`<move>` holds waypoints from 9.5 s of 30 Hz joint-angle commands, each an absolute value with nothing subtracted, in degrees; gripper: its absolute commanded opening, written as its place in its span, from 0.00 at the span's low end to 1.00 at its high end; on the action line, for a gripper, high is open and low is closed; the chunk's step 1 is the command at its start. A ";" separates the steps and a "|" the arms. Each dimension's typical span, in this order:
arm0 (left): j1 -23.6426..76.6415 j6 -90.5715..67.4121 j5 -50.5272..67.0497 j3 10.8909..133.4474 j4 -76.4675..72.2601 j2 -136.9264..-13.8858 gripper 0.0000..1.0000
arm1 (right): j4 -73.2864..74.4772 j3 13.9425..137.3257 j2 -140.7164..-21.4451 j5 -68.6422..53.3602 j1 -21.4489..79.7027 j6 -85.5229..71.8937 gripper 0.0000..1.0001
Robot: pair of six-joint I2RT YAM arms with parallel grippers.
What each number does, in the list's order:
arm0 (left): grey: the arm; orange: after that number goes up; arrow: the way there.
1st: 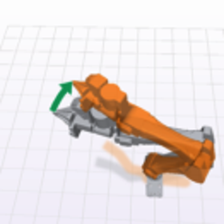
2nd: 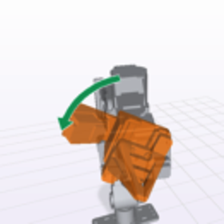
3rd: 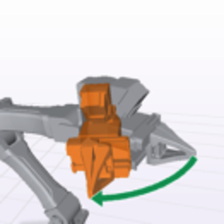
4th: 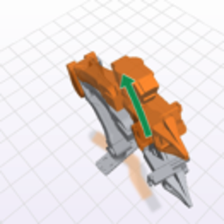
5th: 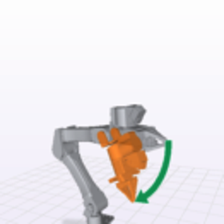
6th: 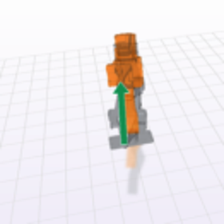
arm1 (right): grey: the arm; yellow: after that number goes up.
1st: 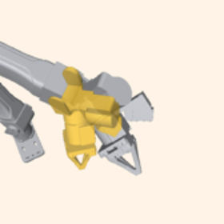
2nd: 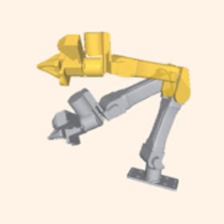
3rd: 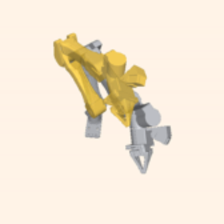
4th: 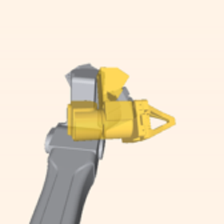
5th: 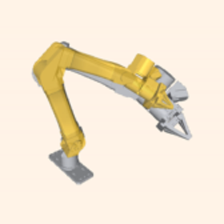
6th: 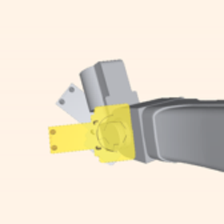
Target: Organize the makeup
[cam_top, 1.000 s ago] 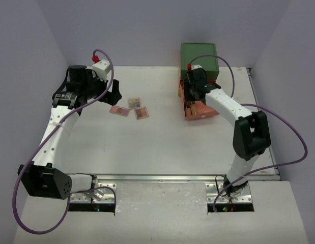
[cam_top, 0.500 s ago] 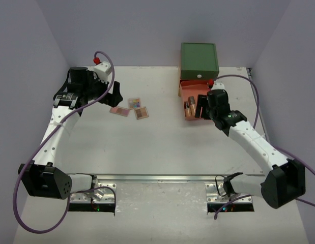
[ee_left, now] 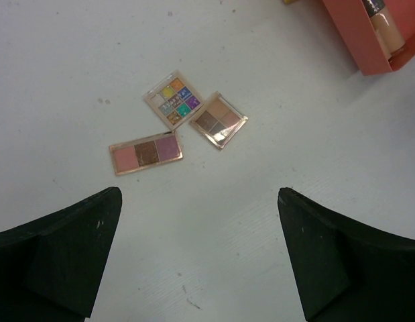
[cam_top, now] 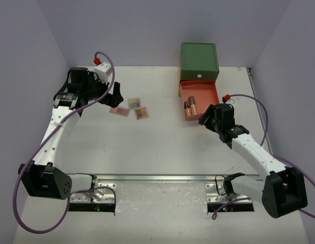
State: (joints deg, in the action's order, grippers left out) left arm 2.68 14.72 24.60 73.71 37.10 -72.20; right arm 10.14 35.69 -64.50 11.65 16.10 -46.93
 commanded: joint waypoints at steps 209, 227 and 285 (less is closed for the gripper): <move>2.90 20.22 17.31 70.74 32.86 -74.79 1.00 | -14.07 62.33 -94.25 6.32 15.47 -11.65 0.36; 2.81 22.59 13.99 68.96 30.52 -76.27 1.00 | -23.26 76.18 -114.29 15.62 15.35 -20.74 0.26; 2.37 22.94 14.06 67.15 26.02 -83.14 1.00 | -50.63 68.99 -126.21 -0.44 5.54 -29.26 0.63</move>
